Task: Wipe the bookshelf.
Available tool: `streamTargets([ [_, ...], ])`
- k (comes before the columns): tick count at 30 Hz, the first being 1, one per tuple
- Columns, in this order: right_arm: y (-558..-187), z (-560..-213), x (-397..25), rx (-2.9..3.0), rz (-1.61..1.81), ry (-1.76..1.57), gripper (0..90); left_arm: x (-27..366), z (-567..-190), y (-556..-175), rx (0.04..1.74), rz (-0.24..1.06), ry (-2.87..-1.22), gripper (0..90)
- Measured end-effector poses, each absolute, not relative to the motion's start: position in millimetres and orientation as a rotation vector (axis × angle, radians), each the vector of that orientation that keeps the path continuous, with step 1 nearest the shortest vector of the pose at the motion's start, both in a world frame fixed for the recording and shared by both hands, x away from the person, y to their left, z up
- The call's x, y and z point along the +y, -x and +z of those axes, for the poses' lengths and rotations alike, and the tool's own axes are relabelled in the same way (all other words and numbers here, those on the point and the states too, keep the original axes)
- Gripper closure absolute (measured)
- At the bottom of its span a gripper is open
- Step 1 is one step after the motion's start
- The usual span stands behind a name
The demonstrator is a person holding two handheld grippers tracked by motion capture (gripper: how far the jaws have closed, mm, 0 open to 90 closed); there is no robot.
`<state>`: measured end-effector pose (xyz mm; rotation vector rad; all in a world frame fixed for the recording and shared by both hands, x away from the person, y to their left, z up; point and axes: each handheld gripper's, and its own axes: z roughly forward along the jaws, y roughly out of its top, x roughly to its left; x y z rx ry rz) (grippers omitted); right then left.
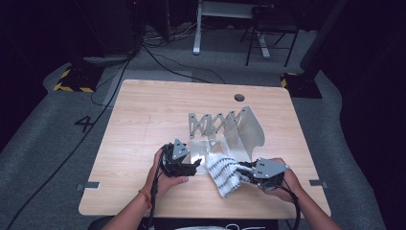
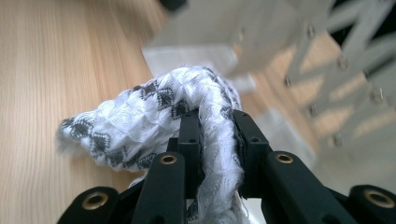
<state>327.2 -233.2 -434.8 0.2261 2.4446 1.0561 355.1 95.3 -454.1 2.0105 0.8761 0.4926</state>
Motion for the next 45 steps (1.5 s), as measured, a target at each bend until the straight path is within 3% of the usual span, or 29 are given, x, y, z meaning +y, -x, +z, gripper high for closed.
streamTargets([
  [5,-328,-449,-270,2.465,1.022,-0.346,76.0,92,-447,-363,0.858,0.541,-2.058,22.7],
  [11,-340,-459,-293,2.505,1.027,-0.475,73.3,83,-442,-370,0.862,0.551,-1.984,20.6],
  [20,-339,-469,-292,2.532,1.024,-0.529,67.1,78,-449,-377,0.92,0.601,-1.932,22.3],
  [28,-331,-473,-289,2.547,0.986,-0.528,60.4,86,-454,-387,0.953,0.679,-1.921,37.5],
  [32,-332,-472,-292,2.526,0.998,-0.562,51.2,93,-454,-390,0.962,0.68,-1.925,44.1],
  [34,-331,-470,-292,2.504,1.031,-0.585,48.2,97,-454,-391,0.955,0.671,-1.936,52.5],
  [38,-327,-463,-284,2.455,1.07,-0.587,41.4,102,-455,-394,0.972,0.658,-1.949,61.0],
  [42,-325,-461,-275,2.444,1.091,-0.578,37.9,104,-456,-396,0.98,0.664,-1.957,61.6],
  [45,-329,-465,-270,2.462,1.081,-0.591,33.6,106,-457,-396,0.984,0.659,-1.952,55.8],
])
